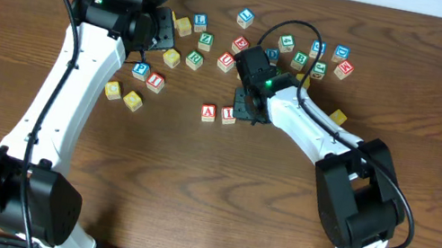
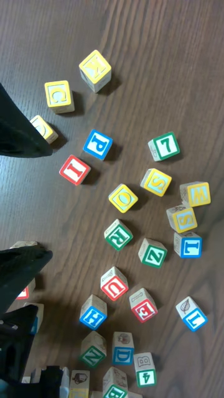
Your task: Spell out AI2
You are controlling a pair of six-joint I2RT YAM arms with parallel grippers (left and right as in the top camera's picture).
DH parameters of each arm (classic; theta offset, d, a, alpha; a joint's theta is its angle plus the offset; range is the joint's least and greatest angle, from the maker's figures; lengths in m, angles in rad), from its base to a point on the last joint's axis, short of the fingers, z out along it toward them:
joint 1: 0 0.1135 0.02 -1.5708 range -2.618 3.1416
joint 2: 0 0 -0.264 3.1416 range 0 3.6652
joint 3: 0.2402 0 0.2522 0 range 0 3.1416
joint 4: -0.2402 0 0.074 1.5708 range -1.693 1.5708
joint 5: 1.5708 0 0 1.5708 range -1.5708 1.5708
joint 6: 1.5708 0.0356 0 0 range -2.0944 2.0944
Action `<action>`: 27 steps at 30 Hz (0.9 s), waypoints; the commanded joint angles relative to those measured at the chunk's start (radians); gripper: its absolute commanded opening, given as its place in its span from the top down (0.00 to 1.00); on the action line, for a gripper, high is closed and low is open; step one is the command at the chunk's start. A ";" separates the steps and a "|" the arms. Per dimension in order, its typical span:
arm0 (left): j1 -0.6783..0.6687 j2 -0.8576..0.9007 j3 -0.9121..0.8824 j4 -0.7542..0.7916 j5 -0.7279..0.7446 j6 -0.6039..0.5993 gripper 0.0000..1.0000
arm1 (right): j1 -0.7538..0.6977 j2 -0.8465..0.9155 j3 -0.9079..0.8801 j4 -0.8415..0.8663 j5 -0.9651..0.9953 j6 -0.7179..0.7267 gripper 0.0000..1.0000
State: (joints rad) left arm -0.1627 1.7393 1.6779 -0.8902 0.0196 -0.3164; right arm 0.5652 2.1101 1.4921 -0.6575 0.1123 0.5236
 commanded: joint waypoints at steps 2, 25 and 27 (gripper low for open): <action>0.000 0.006 -0.006 -0.007 -0.006 0.006 0.54 | 0.006 0.023 -0.002 0.000 -0.001 0.011 0.60; -0.002 0.001 -0.160 -0.122 0.009 -0.104 0.78 | -0.100 -0.154 -0.005 -0.091 -0.012 0.022 0.54; -0.002 0.003 -0.222 -0.079 0.062 -0.104 0.81 | -0.116 -0.140 -0.010 -0.091 -0.023 0.022 0.56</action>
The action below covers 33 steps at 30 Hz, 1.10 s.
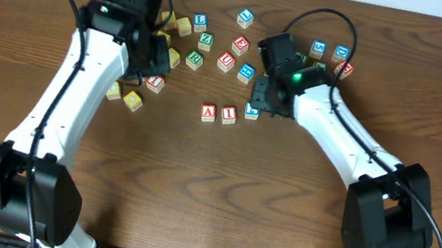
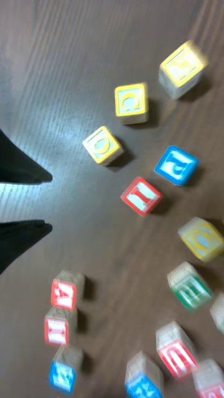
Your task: Spell out AI2
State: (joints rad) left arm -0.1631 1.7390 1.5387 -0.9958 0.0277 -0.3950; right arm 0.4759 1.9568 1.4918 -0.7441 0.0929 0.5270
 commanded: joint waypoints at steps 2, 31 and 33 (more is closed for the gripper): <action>-0.002 0.008 -0.152 0.101 0.134 -0.019 0.88 | -0.037 0.036 -0.009 -0.003 -0.027 0.019 0.72; -0.124 0.220 -0.268 0.426 0.254 -0.043 0.93 | -0.034 0.173 -0.010 0.047 -0.108 -0.010 0.99; -0.134 0.221 -0.268 0.438 0.253 -0.045 0.93 | -0.034 0.174 -0.010 0.053 -0.108 -0.013 0.99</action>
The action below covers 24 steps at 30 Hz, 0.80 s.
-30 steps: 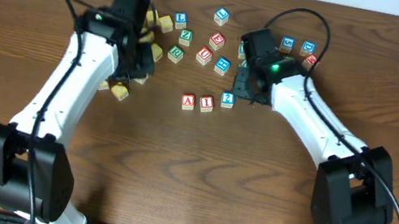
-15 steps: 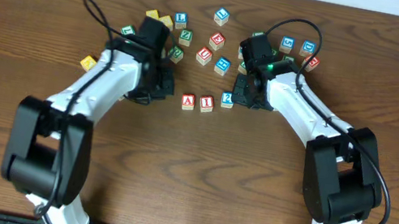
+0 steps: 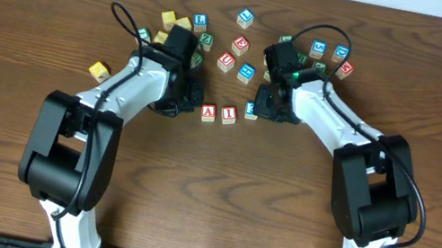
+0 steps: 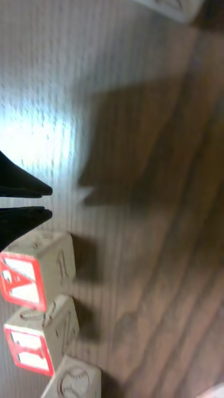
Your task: Spell out AI2
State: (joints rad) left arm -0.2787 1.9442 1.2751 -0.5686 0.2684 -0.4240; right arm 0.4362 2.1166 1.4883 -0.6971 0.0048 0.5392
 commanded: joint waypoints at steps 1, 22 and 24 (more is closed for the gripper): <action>-0.024 0.017 -0.005 0.014 0.012 -0.016 0.93 | 0.006 0.014 -0.006 0.010 -0.025 -0.033 0.99; -0.048 0.073 -0.004 0.052 0.021 -0.035 0.92 | 0.015 0.014 -0.007 0.039 -0.125 -0.208 0.99; -0.048 0.073 -0.004 0.057 0.021 -0.034 0.93 | 0.022 0.014 -0.006 0.040 -0.125 -0.208 0.99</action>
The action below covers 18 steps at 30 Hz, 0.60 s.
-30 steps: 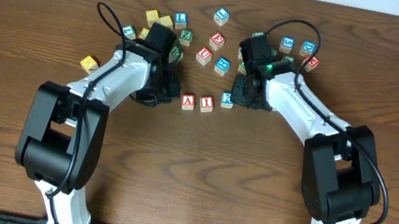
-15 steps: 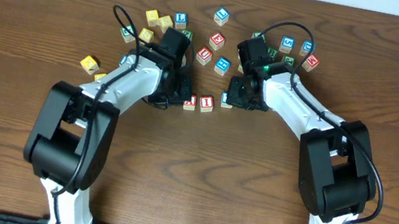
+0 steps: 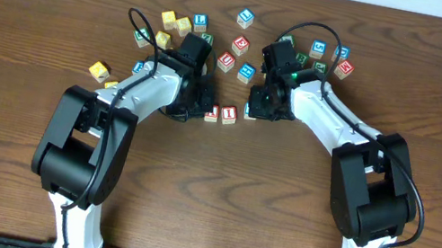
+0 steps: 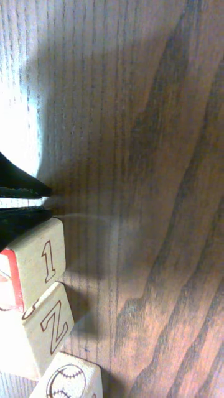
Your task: Spell out AI2
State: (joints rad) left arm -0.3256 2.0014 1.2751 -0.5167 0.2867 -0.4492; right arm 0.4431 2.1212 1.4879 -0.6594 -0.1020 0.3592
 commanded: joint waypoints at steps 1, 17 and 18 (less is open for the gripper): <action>-0.002 0.016 -0.004 0.007 0.002 -0.009 0.93 | 0.020 0.009 -0.006 0.003 -0.018 -0.027 0.99; -0.002 0.016 -0.003 0.011 0.054 0.007 0.93 | 0.066 0.009 -0.006 -0.023 -0.025 0.097 0.99; -0.002 0.016 -0.003 0.013 0.054 0.007 0.92 | 0.068 0.009 -0.006 -0.027 -0.025 0.103 0.99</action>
State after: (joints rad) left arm -0.3256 2.0014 1.2751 -0.5110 0.3210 -0.4480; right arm 0.5007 2.1212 1.4876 -0.6750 -0.1200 0.4137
